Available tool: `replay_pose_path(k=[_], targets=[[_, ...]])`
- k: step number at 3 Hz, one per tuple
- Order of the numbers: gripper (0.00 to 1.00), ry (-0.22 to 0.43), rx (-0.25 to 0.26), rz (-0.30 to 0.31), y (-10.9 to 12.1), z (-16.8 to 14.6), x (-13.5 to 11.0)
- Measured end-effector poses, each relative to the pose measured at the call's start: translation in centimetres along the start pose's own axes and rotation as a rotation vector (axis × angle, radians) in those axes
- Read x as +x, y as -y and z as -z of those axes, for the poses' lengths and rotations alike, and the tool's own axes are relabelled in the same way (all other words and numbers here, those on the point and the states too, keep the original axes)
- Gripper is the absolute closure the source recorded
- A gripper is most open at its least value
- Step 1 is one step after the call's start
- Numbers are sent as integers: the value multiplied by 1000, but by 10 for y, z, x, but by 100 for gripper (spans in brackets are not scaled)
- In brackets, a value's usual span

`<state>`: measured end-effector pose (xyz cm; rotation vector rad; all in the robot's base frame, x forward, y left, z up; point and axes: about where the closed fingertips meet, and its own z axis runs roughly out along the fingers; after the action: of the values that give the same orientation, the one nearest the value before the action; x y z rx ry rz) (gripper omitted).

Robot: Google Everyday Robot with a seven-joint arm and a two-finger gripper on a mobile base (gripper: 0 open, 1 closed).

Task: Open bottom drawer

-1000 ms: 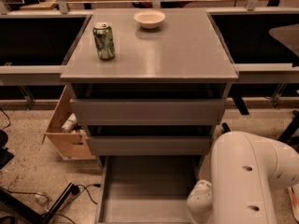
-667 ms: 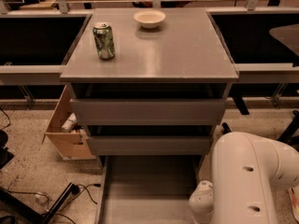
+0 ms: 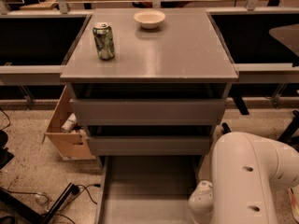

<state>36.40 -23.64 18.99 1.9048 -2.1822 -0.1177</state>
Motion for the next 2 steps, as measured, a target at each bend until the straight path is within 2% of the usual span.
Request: replay_pose_path(k=[2], targets=[[4,0,0,0,0,0,0]])
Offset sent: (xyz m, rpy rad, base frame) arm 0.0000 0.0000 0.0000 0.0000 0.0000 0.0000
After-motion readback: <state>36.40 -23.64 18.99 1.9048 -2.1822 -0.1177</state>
